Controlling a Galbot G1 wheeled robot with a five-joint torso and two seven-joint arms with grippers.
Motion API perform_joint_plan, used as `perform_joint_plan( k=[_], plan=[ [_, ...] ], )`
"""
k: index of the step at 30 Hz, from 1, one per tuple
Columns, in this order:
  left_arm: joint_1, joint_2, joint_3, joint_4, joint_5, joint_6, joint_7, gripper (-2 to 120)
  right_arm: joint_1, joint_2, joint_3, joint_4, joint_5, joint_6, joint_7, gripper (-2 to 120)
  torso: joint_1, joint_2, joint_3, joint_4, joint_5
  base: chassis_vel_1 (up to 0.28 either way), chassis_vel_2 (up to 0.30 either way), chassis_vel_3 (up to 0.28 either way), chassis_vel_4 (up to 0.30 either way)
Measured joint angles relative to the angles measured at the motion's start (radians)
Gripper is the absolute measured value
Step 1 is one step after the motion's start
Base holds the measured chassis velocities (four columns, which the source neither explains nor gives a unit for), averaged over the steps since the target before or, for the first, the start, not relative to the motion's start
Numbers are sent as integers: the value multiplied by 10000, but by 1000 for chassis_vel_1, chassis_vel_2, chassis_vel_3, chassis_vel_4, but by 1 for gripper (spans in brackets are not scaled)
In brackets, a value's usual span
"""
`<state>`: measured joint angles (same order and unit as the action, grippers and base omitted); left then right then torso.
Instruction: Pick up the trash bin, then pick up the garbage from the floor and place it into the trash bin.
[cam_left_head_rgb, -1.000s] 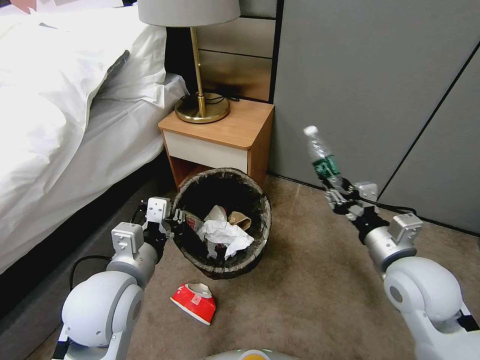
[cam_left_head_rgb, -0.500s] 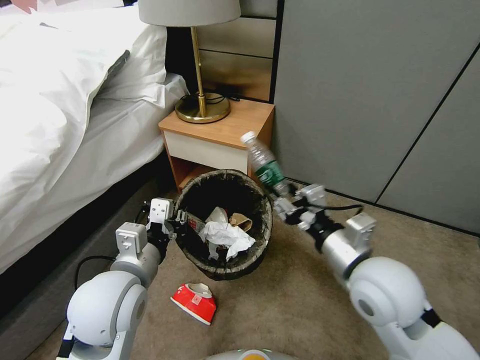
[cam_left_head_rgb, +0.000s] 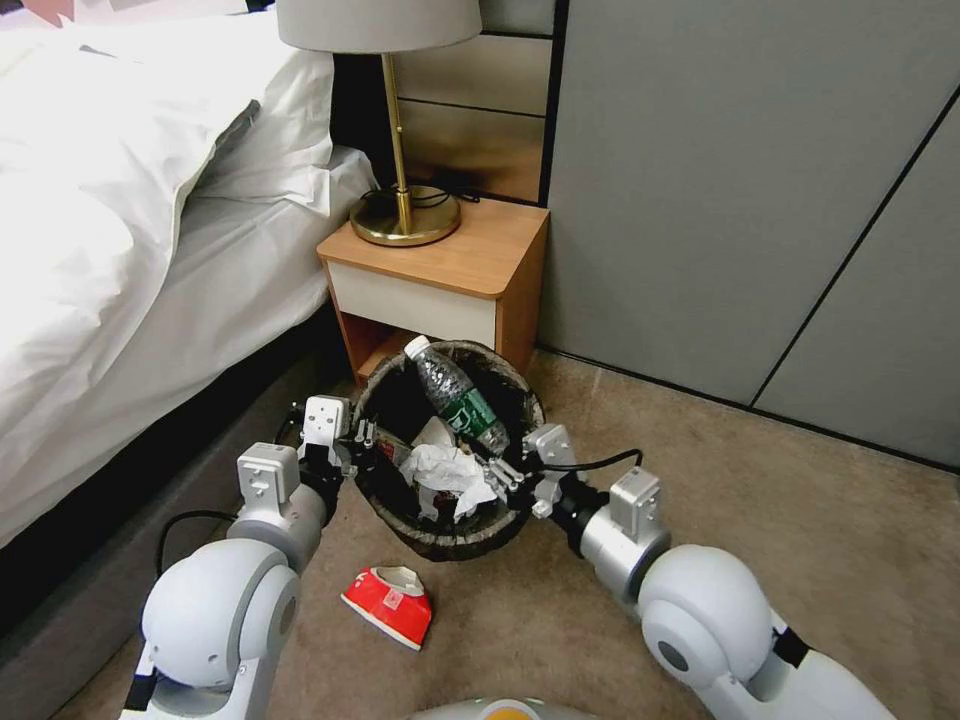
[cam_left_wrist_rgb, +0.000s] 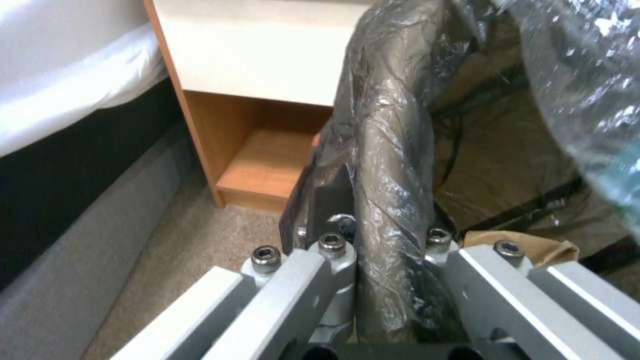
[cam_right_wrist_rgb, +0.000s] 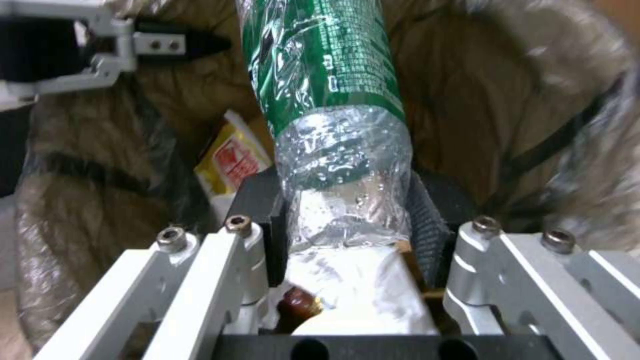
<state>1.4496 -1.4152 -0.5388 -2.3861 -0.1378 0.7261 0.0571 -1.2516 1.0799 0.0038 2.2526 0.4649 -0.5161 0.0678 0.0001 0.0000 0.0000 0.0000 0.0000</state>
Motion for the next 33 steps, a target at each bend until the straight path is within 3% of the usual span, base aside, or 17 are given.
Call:
perform_joint_plan(
  k=[8, 10, 12, 14, 16, 19, 33],
  plan=[
    [-6, -64, 67, 2, 46, -3, 19, 2, 63, 112, -230, -45, -42, -70, 240, 60, 0, 0, 0, 0, -1, 0, 0, 0, 0],
    [-4, -78, 71, 3, 75, -3, 19, 2, 60, 144, -141, -17, -26, -73, 321, 70, 0, 0, 0, 1, 0, 0, 0, 0, 0],
    [-5, -79, 72, 4, 77, -4, 19, 2, 54, 144, -106, 11, -14, -78, 329, 72, -1, 0, 0, 1, 0, 0, 0, 0, 0],
    [-5, -86, 84, 12, 87, -6, 29, 2, 9, 112, 57, 141, 29, -89, 347, 86, -1, 0, 0, 0, 0, 0, 0, 0, 0],
    [-5, -86, 86, 13, 90, -5, 29, 2, -3, 108, 83, 162, 33, -89, 346, 87, -1, 0, 0, 0, 0, 0, 0, 0, 0],
    [-6, -85, 102, 14, 107, -6, 38, 2, -70, 101, 233, 292, 52, -91, 348, 99, 0, 0, 0, 0, 0, 0, 0, 0, 0],
    [49, -59, 123, -30, 147, -9, 62, 2, -59, 262, 514, 381, 39, -25, 346, 100, -1, 0, 0, 0, 0, 0, 0, 0, 0]
  ],
)
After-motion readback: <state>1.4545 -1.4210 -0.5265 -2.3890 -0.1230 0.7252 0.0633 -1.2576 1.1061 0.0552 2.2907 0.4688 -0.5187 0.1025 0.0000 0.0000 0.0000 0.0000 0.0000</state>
